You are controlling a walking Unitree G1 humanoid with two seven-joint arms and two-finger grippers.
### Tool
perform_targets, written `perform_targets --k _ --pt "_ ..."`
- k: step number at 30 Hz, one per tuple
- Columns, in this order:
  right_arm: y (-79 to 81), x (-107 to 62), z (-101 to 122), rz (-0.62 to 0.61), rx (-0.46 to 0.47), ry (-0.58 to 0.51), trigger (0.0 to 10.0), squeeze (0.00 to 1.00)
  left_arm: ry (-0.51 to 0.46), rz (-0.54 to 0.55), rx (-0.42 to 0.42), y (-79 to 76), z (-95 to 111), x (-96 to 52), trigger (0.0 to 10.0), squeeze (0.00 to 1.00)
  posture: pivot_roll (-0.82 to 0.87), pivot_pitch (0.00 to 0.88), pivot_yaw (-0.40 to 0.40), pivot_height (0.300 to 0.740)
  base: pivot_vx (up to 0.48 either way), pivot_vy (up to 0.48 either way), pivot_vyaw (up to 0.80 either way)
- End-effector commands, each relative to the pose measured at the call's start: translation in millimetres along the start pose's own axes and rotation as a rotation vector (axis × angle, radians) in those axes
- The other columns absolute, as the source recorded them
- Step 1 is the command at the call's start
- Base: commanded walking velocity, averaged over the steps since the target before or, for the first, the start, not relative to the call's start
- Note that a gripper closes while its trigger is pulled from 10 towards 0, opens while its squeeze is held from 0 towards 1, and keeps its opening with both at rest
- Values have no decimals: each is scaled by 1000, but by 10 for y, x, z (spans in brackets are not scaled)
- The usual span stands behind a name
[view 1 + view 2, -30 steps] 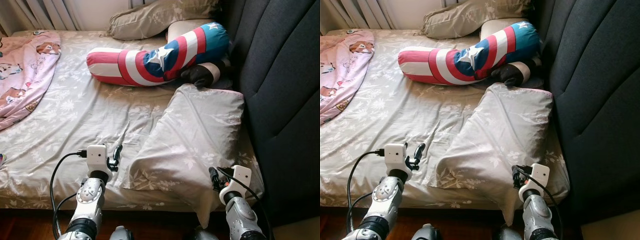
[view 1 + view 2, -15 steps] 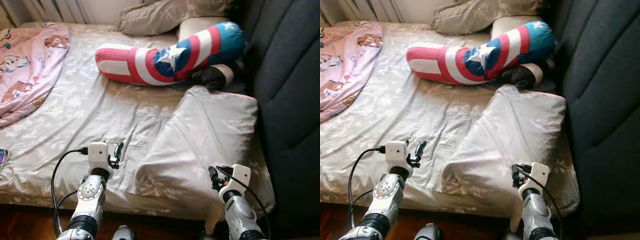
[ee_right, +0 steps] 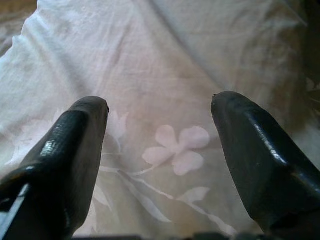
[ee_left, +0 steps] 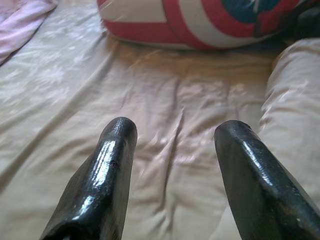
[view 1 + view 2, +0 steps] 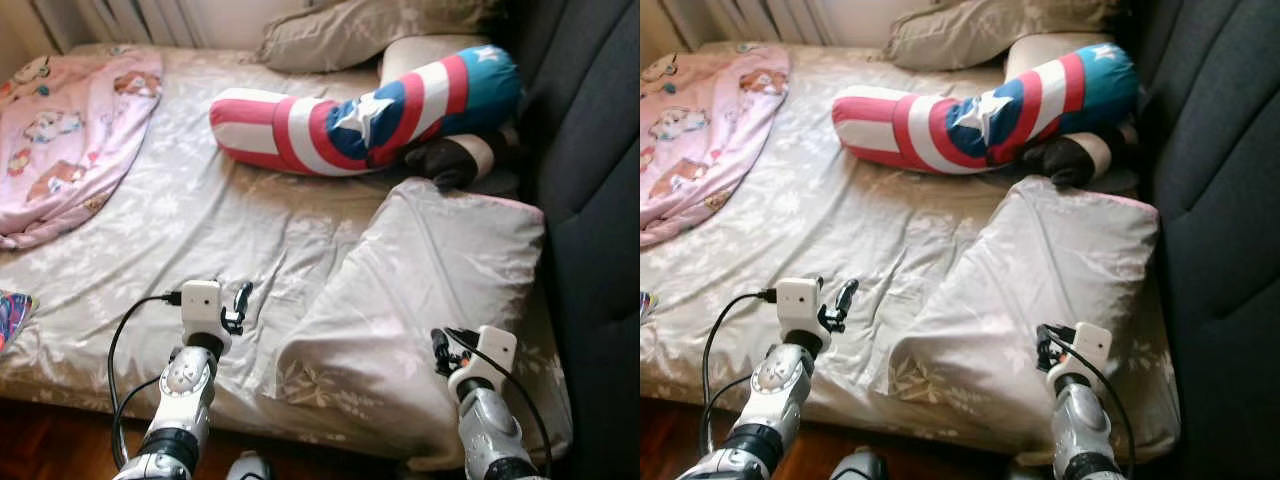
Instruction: Clean up the room
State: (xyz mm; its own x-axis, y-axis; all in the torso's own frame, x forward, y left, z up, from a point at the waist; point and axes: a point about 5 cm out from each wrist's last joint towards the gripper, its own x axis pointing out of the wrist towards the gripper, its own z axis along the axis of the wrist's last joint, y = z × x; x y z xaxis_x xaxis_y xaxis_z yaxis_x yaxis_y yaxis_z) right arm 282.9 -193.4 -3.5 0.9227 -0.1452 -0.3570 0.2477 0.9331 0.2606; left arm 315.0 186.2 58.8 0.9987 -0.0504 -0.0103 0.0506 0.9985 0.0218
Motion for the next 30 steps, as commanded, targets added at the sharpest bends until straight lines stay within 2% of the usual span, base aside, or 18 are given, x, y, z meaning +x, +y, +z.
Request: perform_targets --k 1,6,9,19,22,30 --pt "-95 -29 -36 -56 41 7 10000 1000 15 9 -4 36 -31 -26 10000 0 38 169 8 662 0 0 0" --pt "-251 -39 -4 -127 67 3 10000 1000 19 9 0 47 -36 -31 10000 0 37 168 12 662 0 0 0" --pt "-287 -43 5 -152 84 -2 10000 1000 20 8 1 51 -36 -31 10000 0 33 168 13 662 0 0 0" --pt "-273 -58 -105 -100 142 86 10000 1000 18 3 3 40 -27 -20 10000 0 27 171 14 662 0 0 0" --pt "-282 -82 -179 -86 137 140 10000 1000 18 -1 7 37 -25 -19 10000 0 33 172 16 662 0 0 0" --pt "-345 -124 -250 -116 137 183 10000 1000 19 -5 19 60 -31 -40 10000 0 39 183 25 662 0 0 0"
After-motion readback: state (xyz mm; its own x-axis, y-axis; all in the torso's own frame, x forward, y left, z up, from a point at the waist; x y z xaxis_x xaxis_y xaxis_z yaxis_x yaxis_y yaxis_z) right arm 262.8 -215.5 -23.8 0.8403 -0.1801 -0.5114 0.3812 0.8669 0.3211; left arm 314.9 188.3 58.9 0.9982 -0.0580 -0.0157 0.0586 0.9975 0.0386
